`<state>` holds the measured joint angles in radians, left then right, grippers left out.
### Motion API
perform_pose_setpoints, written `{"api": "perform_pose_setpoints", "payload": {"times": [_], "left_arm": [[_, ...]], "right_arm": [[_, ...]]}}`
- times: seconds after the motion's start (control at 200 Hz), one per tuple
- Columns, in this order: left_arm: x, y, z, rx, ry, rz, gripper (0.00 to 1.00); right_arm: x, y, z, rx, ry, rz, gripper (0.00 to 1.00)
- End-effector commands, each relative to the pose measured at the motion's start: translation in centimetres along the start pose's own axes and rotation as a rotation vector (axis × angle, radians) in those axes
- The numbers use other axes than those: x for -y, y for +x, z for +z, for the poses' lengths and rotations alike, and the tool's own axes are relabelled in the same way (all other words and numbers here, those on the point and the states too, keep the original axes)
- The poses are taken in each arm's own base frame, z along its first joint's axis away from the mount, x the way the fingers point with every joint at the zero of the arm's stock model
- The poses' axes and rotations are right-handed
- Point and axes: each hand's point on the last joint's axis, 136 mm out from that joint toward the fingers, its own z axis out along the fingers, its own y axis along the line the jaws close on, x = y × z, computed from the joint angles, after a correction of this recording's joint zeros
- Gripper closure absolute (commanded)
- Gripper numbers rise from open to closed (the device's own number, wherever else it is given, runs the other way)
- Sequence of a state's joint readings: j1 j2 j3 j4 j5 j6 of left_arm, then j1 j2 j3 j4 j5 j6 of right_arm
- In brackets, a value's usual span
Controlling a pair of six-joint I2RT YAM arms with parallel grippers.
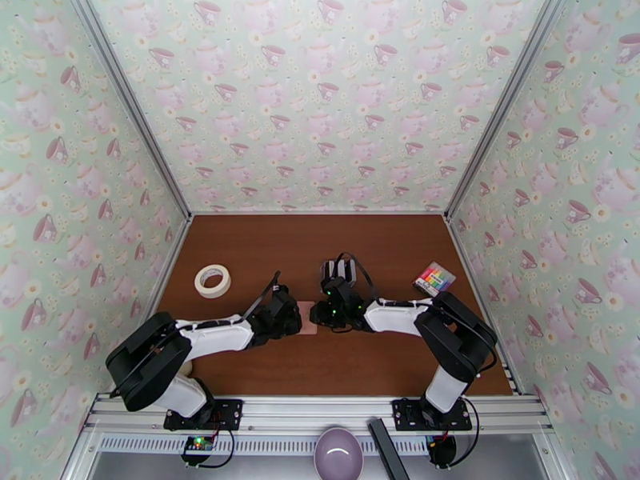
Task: Put the credit cards into the card holder
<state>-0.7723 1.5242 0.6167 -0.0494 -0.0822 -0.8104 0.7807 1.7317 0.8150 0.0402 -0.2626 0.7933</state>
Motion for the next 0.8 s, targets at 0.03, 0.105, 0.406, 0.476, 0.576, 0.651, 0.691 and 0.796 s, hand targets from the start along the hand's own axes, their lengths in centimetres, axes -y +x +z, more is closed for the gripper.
{"api": "perform_pose_setpoints", "payload": {"times": [0.03, 0.105, 0.406, 0.476, 0.576, 0.651, 0.691, 0.796], "left_arm": [[-0.2, 0.8, 0.3, -0.036, 0.002, -0.004, 0.75], [0.0, 0.8, 0.4, -0.040, 0.009, -0.005, 0.75], [0.2, 0.6, 0.3, -0.034, 0.019, -0.013, 0.73], [0.2, 0.6, 0.2, -0.035, 0.019, -0.013, 0.73], [0.1, 0.6, 0.1, -0.032, 0.015, -0.013, 0.73], [0.1, 0.5, 0.0, -0.029, 0.016, -0.016, 0.73], [0.0, 0.6, 0.0, -0.029, 0.014, -0.016, 0.73], [-0.2, 0.7, 0.0, -0.029, 0.008, -0.018, 0.73]], "right_arm": [[-1.3, 0.1, -0.1, -0.013, -0.064, 0.008, 0.70], [-1.2, 0.2, 0.0, -0.016, -0.061, 0.007, 0.71], [-1.0, 0.3, 0.0, -0.018, -0.054, 0.009, 0.71], [-0.6, 0.3, -0.1, -0.015, -0.031, 0.010, 0.71], [-0.4, 0.3, -0.4, -0.007, -0.022, 0.007, 0.71], [-0.4, 0.4, -0.4, -0.012, -0.019, 0.008, 0.71], [-0.2, 0.4, -0.5, -0.009, -0.010, 0.008, 0.71], [0.1, 0.3, -0.7, -0.001, 0.001, 0.012, 0.71]]}}
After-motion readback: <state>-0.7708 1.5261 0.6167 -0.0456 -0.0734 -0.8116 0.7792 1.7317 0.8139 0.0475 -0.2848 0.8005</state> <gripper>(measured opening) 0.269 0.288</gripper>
